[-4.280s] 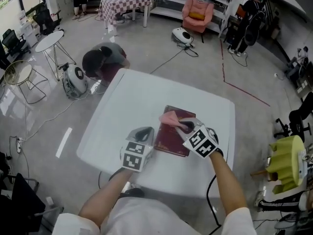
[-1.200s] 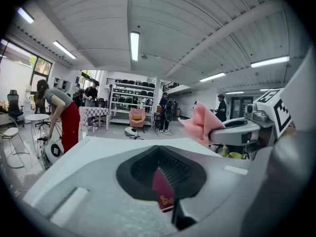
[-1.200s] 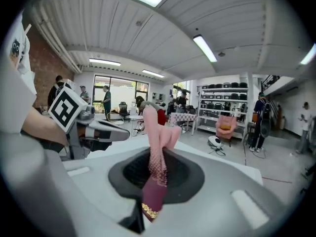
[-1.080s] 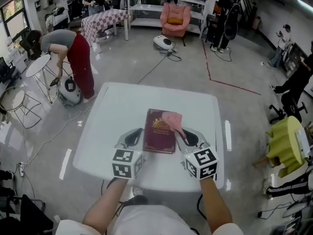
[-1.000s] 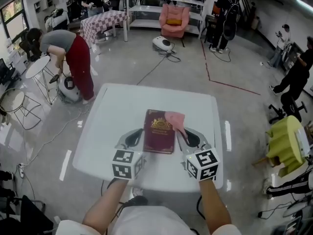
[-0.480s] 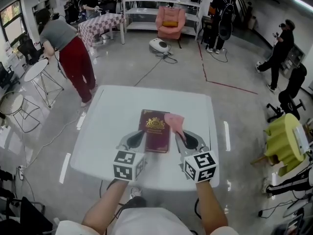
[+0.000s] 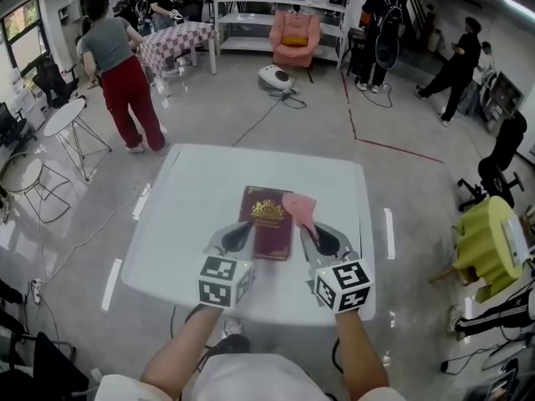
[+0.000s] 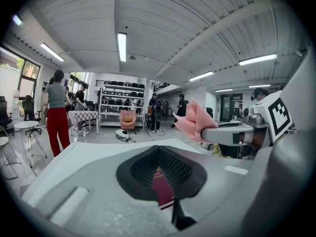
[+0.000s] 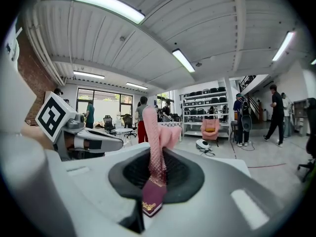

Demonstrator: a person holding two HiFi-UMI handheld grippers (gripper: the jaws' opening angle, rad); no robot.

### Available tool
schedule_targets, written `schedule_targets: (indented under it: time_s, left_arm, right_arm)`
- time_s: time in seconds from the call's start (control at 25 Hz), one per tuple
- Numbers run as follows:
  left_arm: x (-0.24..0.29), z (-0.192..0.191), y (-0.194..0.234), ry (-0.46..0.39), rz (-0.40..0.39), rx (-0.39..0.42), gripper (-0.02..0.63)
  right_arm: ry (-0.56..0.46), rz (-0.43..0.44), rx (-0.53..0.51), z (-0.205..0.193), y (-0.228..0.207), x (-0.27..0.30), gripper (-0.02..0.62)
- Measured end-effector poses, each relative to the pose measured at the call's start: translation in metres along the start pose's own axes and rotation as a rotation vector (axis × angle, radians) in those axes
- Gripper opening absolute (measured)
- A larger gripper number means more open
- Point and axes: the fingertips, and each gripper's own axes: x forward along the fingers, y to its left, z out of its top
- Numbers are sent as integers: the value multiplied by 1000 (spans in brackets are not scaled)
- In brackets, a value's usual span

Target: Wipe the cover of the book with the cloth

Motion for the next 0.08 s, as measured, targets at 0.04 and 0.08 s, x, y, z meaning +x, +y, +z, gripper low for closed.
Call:
schedule_targets:
  time_s: [0.04, 0.08]
  left_arm:
    - [0, 0, 0, 1, -1, -1, 6]
    - [-1, 0, 1, 1, -1, -2, 6]
  right_arm:
    - [1, -1, 0, 0, 1, 0, 38]
    - [2, -1, 1, 0, 1, 0, 38]
